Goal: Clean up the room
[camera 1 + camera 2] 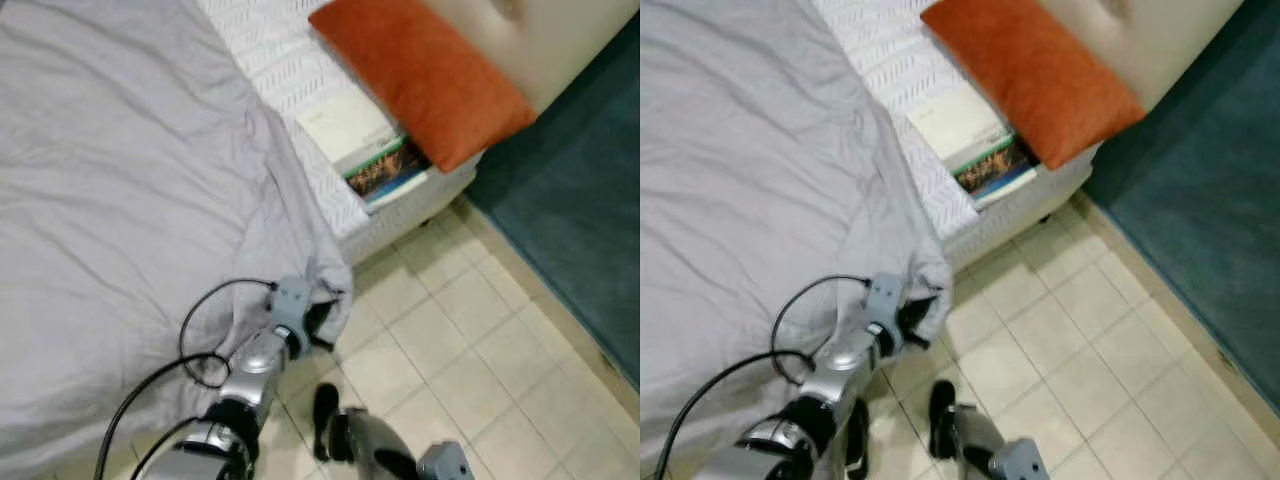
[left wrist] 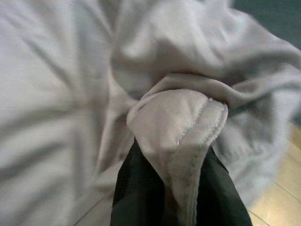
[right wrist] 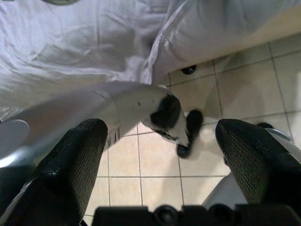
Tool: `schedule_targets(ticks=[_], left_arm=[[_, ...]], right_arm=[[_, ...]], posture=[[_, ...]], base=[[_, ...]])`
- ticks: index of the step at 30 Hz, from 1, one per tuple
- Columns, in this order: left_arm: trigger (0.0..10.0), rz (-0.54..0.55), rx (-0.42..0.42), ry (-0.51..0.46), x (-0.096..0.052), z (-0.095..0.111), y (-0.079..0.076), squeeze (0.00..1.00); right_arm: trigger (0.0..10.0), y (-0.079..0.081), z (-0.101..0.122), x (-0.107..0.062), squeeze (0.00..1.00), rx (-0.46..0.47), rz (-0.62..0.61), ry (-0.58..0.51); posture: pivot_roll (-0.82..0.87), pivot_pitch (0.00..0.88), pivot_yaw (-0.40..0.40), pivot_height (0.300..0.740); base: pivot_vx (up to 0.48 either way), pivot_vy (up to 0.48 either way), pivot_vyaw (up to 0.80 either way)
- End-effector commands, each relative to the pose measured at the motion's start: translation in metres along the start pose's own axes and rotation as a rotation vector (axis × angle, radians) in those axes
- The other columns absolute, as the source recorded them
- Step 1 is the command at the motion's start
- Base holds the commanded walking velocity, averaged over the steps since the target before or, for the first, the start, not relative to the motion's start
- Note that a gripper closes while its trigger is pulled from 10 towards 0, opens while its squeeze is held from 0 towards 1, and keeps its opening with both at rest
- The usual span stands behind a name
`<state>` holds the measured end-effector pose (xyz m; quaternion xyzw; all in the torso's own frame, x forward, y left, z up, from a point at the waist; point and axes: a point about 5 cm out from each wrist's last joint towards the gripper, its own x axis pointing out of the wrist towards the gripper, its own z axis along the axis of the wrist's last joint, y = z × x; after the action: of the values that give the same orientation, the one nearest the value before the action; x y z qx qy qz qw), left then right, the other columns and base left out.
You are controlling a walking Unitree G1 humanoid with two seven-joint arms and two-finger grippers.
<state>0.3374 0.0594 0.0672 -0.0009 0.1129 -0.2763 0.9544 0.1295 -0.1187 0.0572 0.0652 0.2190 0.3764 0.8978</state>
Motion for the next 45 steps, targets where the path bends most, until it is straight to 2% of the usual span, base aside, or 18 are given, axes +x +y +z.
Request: schedule_targets(ticks=[1,5,6,7,10,11,12,13,16,17,21,26,27,28,30,39,44,45], left_arm=[[10.0,-0.07,0.006,0.118,-0.005,-0.031,-0.019,0.0],[10.0,-0.138,0.017,0.186,-0.004,-0.044,-0.047,0.0],[10.0,-0.138,0.017,0.186,-0.004,-0.044,-0.047,0.0],[10.0,-0.144,0.019,0.201,-0.001,-0.045,-0.059,0.0],[10.0,-0.144,0.013,0.198,0.002,-0.043,-0.066,0.0],[10.0,-0.149,0.024,0.195,0.007,-0.038,-0.077,0.0],[10.0,-0.149,0.024,0.195,0.007,-0.038,-0.077,0.0],[10.0,-0.162,0.023,0.187,0.012,-0.032,-0.088,0.0],[10.0,-0.174,0.029,0.184,0.015,-0.028,-0.096,0.0],[10.0,-0.181,0.054,0.176,0.017,-0.024,-0.104,0.0],[10.0,-0.202,0.088,0.161,0.02,-0.018,-0.114,0.0],[10.0,-0.255,0.082,0.171,0.021,-0.017,-0.129,0.0],[10.0,-0.277,0.079,0.175,0.02,-0.018,-0.134,0.84],[10.0,-0.301,0.07,0.175,0.02,-0.018,-0.142,1.0],[10.0,-0.325,0.033,0.155,0.021,-0.012,-0.154,1.0],[10.0,-0.335,-0.099,0.01,0.032,0.026,-0.168,1.0],[10.0,-0.332,-0.124,-0.023,0.031,0.028,-0.161,1.0],[10.0,-0.305,-0.134,-0.061,0.03,0.027,-0.143,1.0]], right_arm=[[10.0,0.004,-0.011,-0.004,0.0,0.025,-0.001,0.04],[10.0,0.005,-0.01,-0.002,0.0,0.015,0.006,0.043],[10.0,0.005,-0.01,-0.002,0.0,0.015,0.006,0.043],[10.0,0.006,-0.01,-0.001,0.0,0.011,0.01,0.041],[10.0,0.008,-0.01,0.0,0.0,0.006,0.017,0.041],[10.0,0.01,-0.011,-0.001,0.0,0.005,0.02,0.043],[10.0,0.01,-0.011,-0.001,0.0,0.005,0.02,0.043],[10.0,0.012,-0.012,-0.001,0.0,0.001,0.023,0.046],[10.0,0.014,-0.012,-0.002,0.0,-0.001,0.024,0.048],[10.0,0.015,-0.013,-0.002,0.0,-0.003,0.024,0.048],[10.0,0.017,-0.014,-0.001,0.0,-0.004,0.025,0.049],[10.0,0.02,-0.015,-0.002,0.0,-0.004,0.025,0.051],[10.0,0.02,-0.016,-0.002,0.0,-0.004,0.024,0.052],[10.0,0.02,-0.016,-0.002,0.0,-0.005,0.024,0.054],[10.0,0.021,-0.017,-0.003,0.0,-0.005,0.025,0.056],[10.0,0.021,-0.019,0.0,0.0,-0.009,0.029,0.059],[10.0,0.014,-0.016,0.006,0.0,-0.013,0.029,0.044],[10.0,0.008,-0.013,0.012,0.0,-0.024,0.029,0.031]], posture=[[-0.22,0.506,-0.104,0.74],[-0.23,0.502,-0.103,0.74],[-0.23,0.502,-0.103,0.74],[-0.24,0.501,-0.103,0.74],[-0.24,0.501,-0.104,0.74],[-0.25,0.5,-0.103,0.74],[-0.25,0.5,-0.103,0.74],[-0.26,0.5,-0.102,0.74],[-0.26,0.5,-0.1,0.74],[-0.27,0.5,-0.097,0.74],[-0.27,0.498,-0.094,0.74],[-0.27,0.498,-0.09,0.74],[-0.27,0.498,-0.09,0.74],[-0.27,0.499,-0.09,0.74],[-0.28,0.5,-0.091,0.74],[-0.27,0.49,-0.087,0.74],[-0.23,0.451,-0.082,0.74],[-0.21,0.405,-0.077,0.74]], base=[[0.0,-0.416,0.0],[0.267,-0.339,0.0],[0.371,-0.296,0.0],[0.435,0.0,0.0],[0.0,0.0,0.0],[0.0,0.0,0.0],[0.0,0.0,0.0],[0.0,0.0,0.0],[0.0,0.0,0.0],[0.0,0.0,0.0],[0.0,0.0,0.0],[0.0,0.0,0.0],[0.0,0.0,0.0],[0.0,0.0,0.0],[0.0,0.0,0.0],[0.0,0.0,0.0],[0.0,0.0,0.0],[0.0,0.0,0.0]])
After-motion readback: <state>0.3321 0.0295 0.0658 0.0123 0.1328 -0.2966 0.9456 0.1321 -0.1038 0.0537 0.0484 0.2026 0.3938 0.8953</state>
